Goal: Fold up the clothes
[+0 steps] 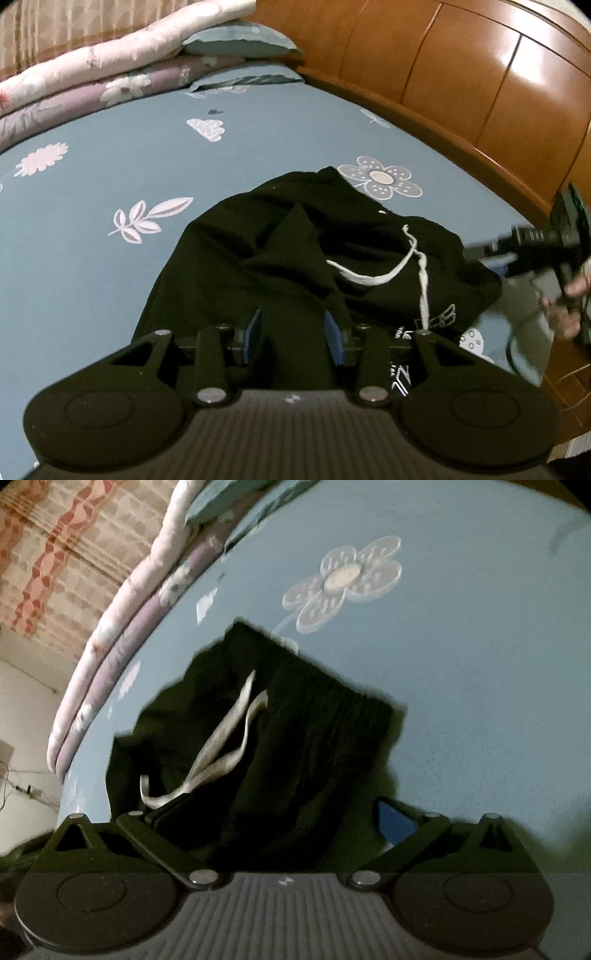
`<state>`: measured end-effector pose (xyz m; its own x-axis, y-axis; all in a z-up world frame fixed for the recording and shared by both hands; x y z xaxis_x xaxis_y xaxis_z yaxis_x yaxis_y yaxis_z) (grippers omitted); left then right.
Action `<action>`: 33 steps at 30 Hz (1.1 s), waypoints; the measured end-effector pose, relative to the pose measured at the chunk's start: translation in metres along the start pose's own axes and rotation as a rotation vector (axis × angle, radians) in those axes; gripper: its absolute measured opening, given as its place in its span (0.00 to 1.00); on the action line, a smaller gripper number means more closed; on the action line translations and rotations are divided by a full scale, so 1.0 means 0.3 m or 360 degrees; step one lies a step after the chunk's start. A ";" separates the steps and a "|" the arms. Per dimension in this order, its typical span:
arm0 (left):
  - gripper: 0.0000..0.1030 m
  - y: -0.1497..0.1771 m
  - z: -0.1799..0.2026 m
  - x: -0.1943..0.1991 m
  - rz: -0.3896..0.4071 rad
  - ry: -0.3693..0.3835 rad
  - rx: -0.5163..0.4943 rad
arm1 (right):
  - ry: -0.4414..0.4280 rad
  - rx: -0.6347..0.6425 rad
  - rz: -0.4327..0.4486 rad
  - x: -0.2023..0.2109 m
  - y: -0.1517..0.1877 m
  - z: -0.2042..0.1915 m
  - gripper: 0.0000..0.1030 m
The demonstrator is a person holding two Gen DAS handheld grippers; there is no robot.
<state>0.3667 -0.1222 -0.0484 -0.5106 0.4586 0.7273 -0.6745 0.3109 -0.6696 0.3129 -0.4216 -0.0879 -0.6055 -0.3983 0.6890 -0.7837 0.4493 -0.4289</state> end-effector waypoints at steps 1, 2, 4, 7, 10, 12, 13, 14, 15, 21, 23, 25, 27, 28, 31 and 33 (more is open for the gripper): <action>0.37 0.003 0.006 0.007 0.0005 0.0006 0.0004 | 0.0031 0.0049 0.0031 0.013 -0.032 -0.003 1.00; 0.37 0.006 0.011 0.014 0.0007 0.0012 0.0008 | 0.0053 0.0093 0.0054 0.022 -0.066 -0.007 1.00; 0.37 0.016 0.018 0.023 0.0006 0.0009 0.0024 | 0.0039 0.0191 0.0088 0.019 -0.136 -0.028 1.00; 0.37 0.034 0.023 0.035 0.0002 -0.0004 0.0049 | 0.0020 0.0352 0.0085 -0.021 -0.224 -0.067 1.00; 0.37 0.051 0.017 0.053 0.0000 -0.0031 0.0082 | -0.0017 0.0502 -0.0060 -0.127 -0.277 -0.117 0.88; 0.37 0.063 0.008 0.066 -0.0002 -0.0055 0.0110 | -0.0008 0.0571 -0.0150 -0.209 -0.307 -0.135 0.79; 0.37 0.070 0.004 0.074 -0.0005 -0.0069 0.0120 | -0.0012 0.0592 -0.0180 -0.247 -0.317 -0.140 0.79; 0.37 0.078 0.000 0.082 -0.0008 -0.0083 0.0129 | -0.0014 0.0611 -0.0205 -0.286 -0.328 -0.142 0.79; 0.37 0.086 -0.003 0.090 -0.0012 -0.0097 0.0138 | -0.0009 0.0620 -0.0226 -0.321 -0.339 -0.137 0.79; 0.37 0.142 -0.016 0.131 -0.0028 -0.0151 0.0202 | -0.0163 0.0539 -0.0350 -0.431 -0.368 -0.126 0.85; 0.37 0.154 -0.023 0.141 -0.0028 -0.0168 0.0213 | -0.0281 0.0515 -0.0436 -0.436 -0.342 -0.152 0.85; 0.37 0.154 -0.027 0.152 -0.0018 -0.0175 0.0224 | -0.0338 0.0559 -0.0493 -0.435 -0.307 -0.169 0.88; 0.37 0.151 -0.031 0.160 -0.0009 -0.0177 0.0234 | -0.0403 0.0563 -0.0531 -0.429 -0.290 -0.174 0.89; 0.37 0.149 -0.032 0.163 -0.0004 -0.0176 0.0239 | -0.0422 0.0549 -0.0537 -0.428 -0.294 -0.171 0.89; 0.37 0.148 -0.030 0.156 -0.0014 -0.0173 0.0226 | -0.0455 0.0463 -0.0507 -0.445 -0.332 -0.167 0.89; 0.37 0.148 -0.023 0.145 -0.0025 -0.0169 0.0222 | -0.0489 0.0459 -0.0545 -0.445 -0.318 -0.170 0.89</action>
Point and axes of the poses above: each gripper's, at about its wrist camera, not at the fingertips, and x roughly against the way its jaws point, z to its right, y to its underside, the point moved 10 cm from there along -x, roughly the way its jaws point, and after that the axes turned 1 degree about y, right-handed, at the moved point
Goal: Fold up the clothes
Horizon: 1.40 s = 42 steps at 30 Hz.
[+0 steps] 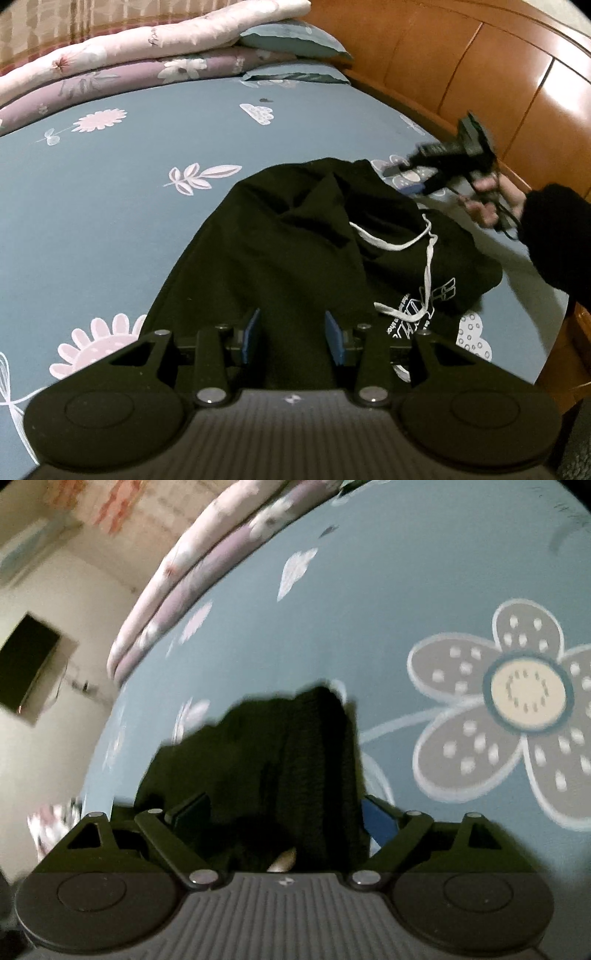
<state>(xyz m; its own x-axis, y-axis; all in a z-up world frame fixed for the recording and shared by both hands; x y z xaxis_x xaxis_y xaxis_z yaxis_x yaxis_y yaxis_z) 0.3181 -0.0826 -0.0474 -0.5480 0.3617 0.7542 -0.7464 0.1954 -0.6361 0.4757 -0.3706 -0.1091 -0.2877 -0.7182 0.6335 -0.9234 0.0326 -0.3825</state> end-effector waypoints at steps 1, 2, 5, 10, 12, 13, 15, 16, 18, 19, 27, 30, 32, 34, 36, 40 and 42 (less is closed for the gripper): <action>0.37 0.000 0.004 -0.005 -0.0005 0.0002 -0.0002 | -0.0019 -0.0001 -0.0016 -0.003 0.006 -0.003 0.90; 0.37 0.001 0.008 -0.010 -0.0010 0.0003 -0.0004 | -0.0039 -0.0003 -0.0032 -0.005 0.012 -0.006 0.94; 0.38 0.008 0.012 -0.008 -0.0004 0.0024 0.0009 | -0.0097 -0.0007 -0.0081 -0.012 0.030 -0.014 0.95; 0.38 0.013 -0.001 -0.013 -0.0007 0.0021 0.0038 | -0.0195 -0.0015 -0.0161 -0.022 0.059 -0.028 0.95; 0.38 0.014 -0.008 -0.017 -0.0010 0.0014 0.0051 | -0.0233 -0.0018 -0.0194 -0.026 0.071 -0.033 0.95; 0.38 0.014 -0.012 -0.019 -0.0011 0.0011 0.0057 | -0.0235 -0.0018 -0.0193 -0.034 0.063 -0.036 0.95; 0.38 0.015 -0.020 -0.023 -0.0015 0.0004 0.0069 | -0.0210 -0.0018 -0.0165 -0.060 0.029 -0.039 0.95; 0.38 0.013 -0.019 -0.024 -0.0012 0.0002 0.0063 | -0.0183 -0.0010 -0.0166 -0.076 0.013 -0.045 0.95; 0.38 0.006 -0.019 -0.022 -0.0001 -0.0003 0.0054 | -0.0098 0.0025 -0.0198 -0.108 -0.009 -0.064 0.95; 0.38 0.004 -0.022 -0.019 0.0008 -0.0007 0.0058 | -0.0046 0.0063 -0.0228 -0.119 -0.006 -0.074 0.95; 0.38 0.019 -0.054 0.004 0.0044 0.0011 0.0107 | 0.0395 0.0262 -0.0290 -0.118 0.031 -0.091 0.60; 0.38 0.029 -0.062 0.013 0.0051 0.0023 0.0114 | 0.0323 0.0248 -0.0232 -0.096 0.040 -0.136 0.39; 0.39 0.036 -0.073 0.022 0.0058 0.0029 0.0118 | 0.0227 0.0246 -0.0185 -0.075 0.051 -0.179 0.36; 0.41 0.044 -0.087 0.026 0.0061 0.0033 0.0133 | 0.0067 0.0220 -0.0153 -0.068 0.075 -0.208 0.41; 0.41 0.053 -0.098 0.025 0.0054 0.0031 0.0142 | -0.0018 0.0182 -0.0129 -0.077 0.095 -0.210 0.66; 0.41 0.068 -0.099 0.031 0.0042 0.0043 0.0128 | 0.0183 0.0181 -0.0066 -0.144 0.108 -0.143 0.60; 0.41 0.072 -0.097 0.037 0.0044 0.0054 0.0117 | 0.0376 0.0265 -0.0049 -0.148 0.109 -0.152 0.40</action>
Point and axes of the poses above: each gripper's, at about its wrist camera, not at the fingertips, and x roughly against the way its jaws point, z to its right, y to its underside, the point moved 10 cm from there along -x, roughly the way its jaws point, and after that the axes turned 1 degree about y, right-handed, at the moved point
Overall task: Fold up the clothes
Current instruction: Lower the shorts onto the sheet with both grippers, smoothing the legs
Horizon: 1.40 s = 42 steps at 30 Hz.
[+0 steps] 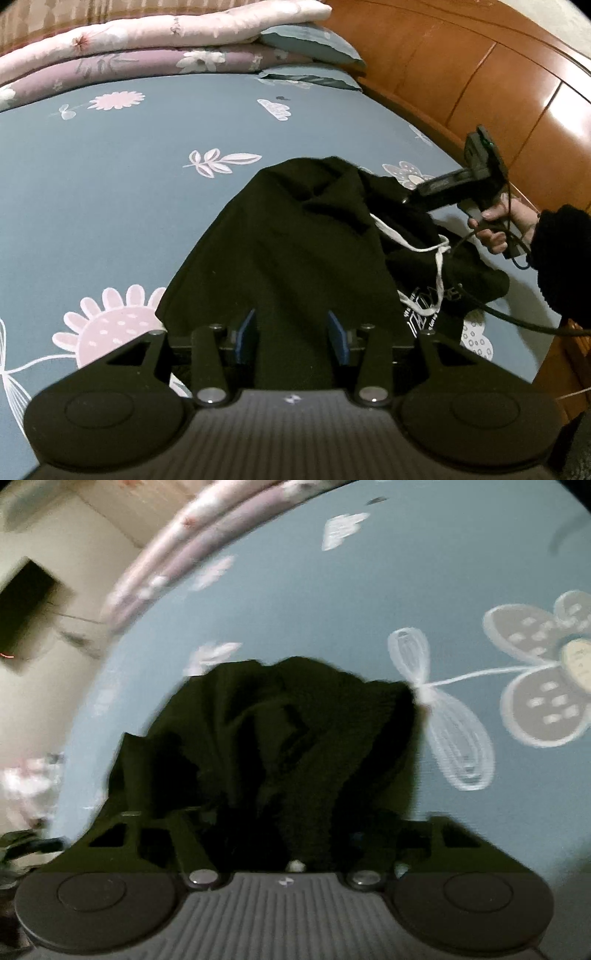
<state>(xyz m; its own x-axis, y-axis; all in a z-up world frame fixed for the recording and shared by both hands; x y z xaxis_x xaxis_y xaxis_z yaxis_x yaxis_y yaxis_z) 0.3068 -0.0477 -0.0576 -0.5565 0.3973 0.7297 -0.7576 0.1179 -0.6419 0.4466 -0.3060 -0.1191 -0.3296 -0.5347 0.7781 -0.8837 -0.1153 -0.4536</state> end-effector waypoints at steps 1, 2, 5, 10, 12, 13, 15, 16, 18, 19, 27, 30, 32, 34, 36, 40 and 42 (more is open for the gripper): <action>0.41 0.004 -0.003 0.001 -0.0003 0.0003 0.0000 | 0.0106 0.0074 -0.0003 0.005 0.005 -0.013 0.40; 0.41 0.005 -0.006 0.002 -0.0003 0.0002 -0.0001 | 0.0211 0.0131 -0.0003 0.016 0.007 -0.018 0.37; 0.41 0.002 -0.019 0.008 0.0011 0.0000 0.0003 | 0.0539 0.0259 0.0020 0.069 -0.005 -0.009 0.32; 0.41 -0.016 -0.033 0.029 0.0047 0.0008 -0.0015 | 0.0999 0.0175 0.0151 0.178 -0.071 0.083 0.27; 0.41 -0.024 -0.042 0.039 0.0062 0.0003 -0.0023 | 0.1101 0.0088 0.0175 0.243 -0.073 0.155 0.27; 0.41 -0.027 -0.048 0.043 0.0068 0.0002 -0.0022 | 0.1156 0.0047 0.0176 0.277 -0.069 0.195 0.27; 0.41 -0.031 -0.058 0.047 0.0074 -0.0001 -0.0021 | 0.1247 -0.0054 0.0182 0.346 -0.048 0.281 0.26; 0.41 -0.032 -0.062 0.048 0.0076 -0.0004 -0.0022 | 0.1265 -0.0087 0.0180 0.362 -0.037 0.306 0.26; 0.41 -0.031 -0.069 0.043 0.0071 -0.0004 -0.0019 | 0.1275 -0.0115 0.0158 0.371 -0.017 0.334 0.27; 0.41 -0.029 -0.071 0.039 0.0066 -0.0004 -0.0017 | 0.1280 -0.0129 0.0147 0.376 -0.007 0.348 0.27; 0.41 -0.021 -0.054 0.007 0.0012 -0.0001 -0.0050 | 0.1318 -0.0243 0.0058 0.412 0.073 0.457 0.45; 0.43 -0.021 -0.053 0.009 0.0004 -0.0004 -0.0071 | 0.1332 -0.0286 0.0025 0.425 0.104 0.497 0.63; 0.45 -0.018 -0.058 0.011 -0.0004 -0.0015 -0.0084 | 0.1331 -0.0301 0.0017 0.442 0.119 0.504 0.70; 0.45 -0.013 -0.065 0.013 -0.0011 -0.0022 -0.0097 | 0.1303 -0.0284 0.0045 0.479 0.120 0.461 0.73; 0.45 -0.005 -0.075 0.018 -0.0024 -0.0023 -0.0107 | 0.1280 -0.0262 0.0074 0.516 0.125 0.412 0.78; 0.45 0.008 -0.092 0.030 -0.0048 -0.0007 -0.0134 | 0.1231 -0.0205 0.0157 0.590 0.168 0.265 0.83; 0.45 0.009 -0.095 0.033 -0.0056 0.0031 -0.0143 | 0.1187 -0.0195 0.0206 0.612 0.196 0.183 0.86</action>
Point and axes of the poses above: each gripper's, at about its wrist camera, not at the fingertips, and x roughly against the way its jaws point, z to its right, y to its underside, the point moved 10 cm from there along -x, roughly the way its jaws point, and after that the axes turned 1 degree about y, right-handed, at the moved point
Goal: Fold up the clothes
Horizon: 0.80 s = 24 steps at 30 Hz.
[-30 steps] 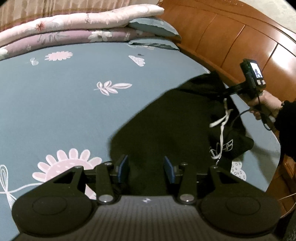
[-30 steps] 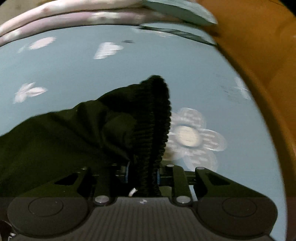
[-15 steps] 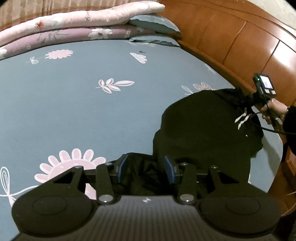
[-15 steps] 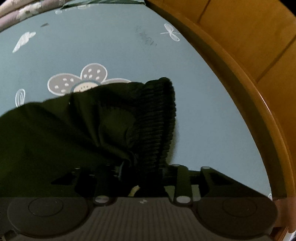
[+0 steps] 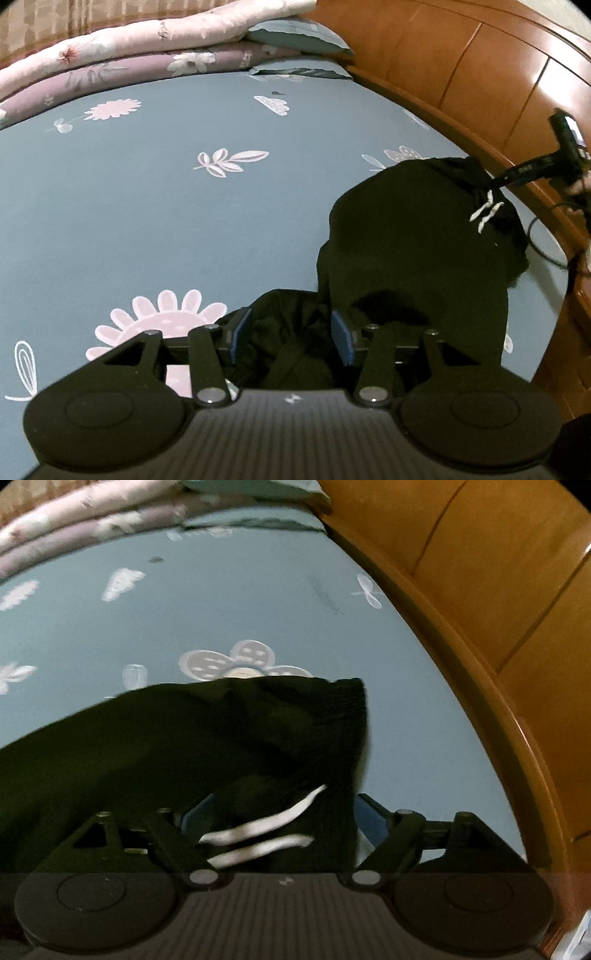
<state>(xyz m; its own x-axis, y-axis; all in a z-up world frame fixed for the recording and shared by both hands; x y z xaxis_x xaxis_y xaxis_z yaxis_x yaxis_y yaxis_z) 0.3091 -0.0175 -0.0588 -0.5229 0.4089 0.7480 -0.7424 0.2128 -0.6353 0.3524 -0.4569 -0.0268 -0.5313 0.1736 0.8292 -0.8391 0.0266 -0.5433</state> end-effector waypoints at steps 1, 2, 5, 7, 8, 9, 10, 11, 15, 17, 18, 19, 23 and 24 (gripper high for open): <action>0.45 -0.001 -0.001 -0.001 -0.0003 0.0027 -0.0002 | -0.0034 -0.0017 0.0021 0.033 0.020 -0.028 0.86; 0.46 -0.001 -0.001 -0.001 -0.0008 0.0054 -0.0008 | -0.0072 -0.0037 0.0038 0.065 0.041 -0.059 0.86; 0.46 0.009 0.002 0.003 -0.0024 0.0126 -0.0073 | -0.0198 -0.0092 0.0055 0.143 0.122 -0.162 0.88; 0.46 0.028 -0.006 0.011 -0.0042 0.0166 -0.0109 | -0.0245 -0.0099 0.0051 0.181 0.181 -0.235 0.88; 0.46 0.040 -0.014 0.015 -0.0052 0.0186 -0.0119 | -0.0254 -0.0097 0.0043 0.200 0.213 -0.270 0.88; 0.46 0.057 -0.024 0.017 -0.0068 0.0203 -0.0124 | -0.0253 -0.0096 0.0038 0.215 0.242 -0.301 0.88; 0.46 0.075 -0.036 0.019 -0.0087 0.0218 -0.0128 | -0.0245 -0.0096 0.0034 0.226 0.268 -0.327 0.88; 0.46 0.097 -0.050 0.021 -0.0108 0.0226 -0.0125 | -0.0243 -0.0097 0.0025 0.238 0.295 -0.355 0.88; 0.49 0.184 -0.102 0.031 -0.0167 0.0251 -0.0125 | -0.0275 -0.0168 -0.0002 0.280 0.376 -0.439 0.88; 0.52 0.227 -0.125 0.037 -0.0190 0.0263 -0.0130 | -0.0295 -0.0232 -0.0005 0.294 0.400 -0.464 0.88; 0.53 0.242 -0.130 0.038 -0.0193 0.0275 -0.0137 | -0.0306 -0.0269 -0.0006 0.302 0.409 -0.473 0.88; 0.53 0.251 -0.133 0.034 -0.0191 0.0286 -0.0145 | -0.0316 -0.0306 -0.0004 0.310 0.416 -0.483 0.88; 0.55 0.275 -0.139 0.001 -0.0192 0.0363 -0.0136 | -0.0351 -0.0412 0.0018 0.344 0.425 -0.521 0.88; 0.57 0.277 -0.137 -0.005 -0.0197 0.0386 -0.0132 | -0.0356 -0.0427 0.0025 0.353 0.424 -0.532 0.88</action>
<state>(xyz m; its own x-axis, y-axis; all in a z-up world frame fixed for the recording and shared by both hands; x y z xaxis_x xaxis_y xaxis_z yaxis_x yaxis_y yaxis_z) 0.2653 0.0360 -0.1205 -0.3074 0.5735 0.7593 -0.7523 0.3421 -0.5630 0.2078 -0.2781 -0.0290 -0.5815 -0.0431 0.8124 -0.7858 0.2884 -0.5471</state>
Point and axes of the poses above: each gripper's, at about its wrist camera, not at the fingertips, and x roughly against the way its jaws point, z to its right, y to its underside, the point moved 10 cm from there along -x, roughly the way its jaws point, and after that the axes turned 1 degree about y, right-handed, at the moved point
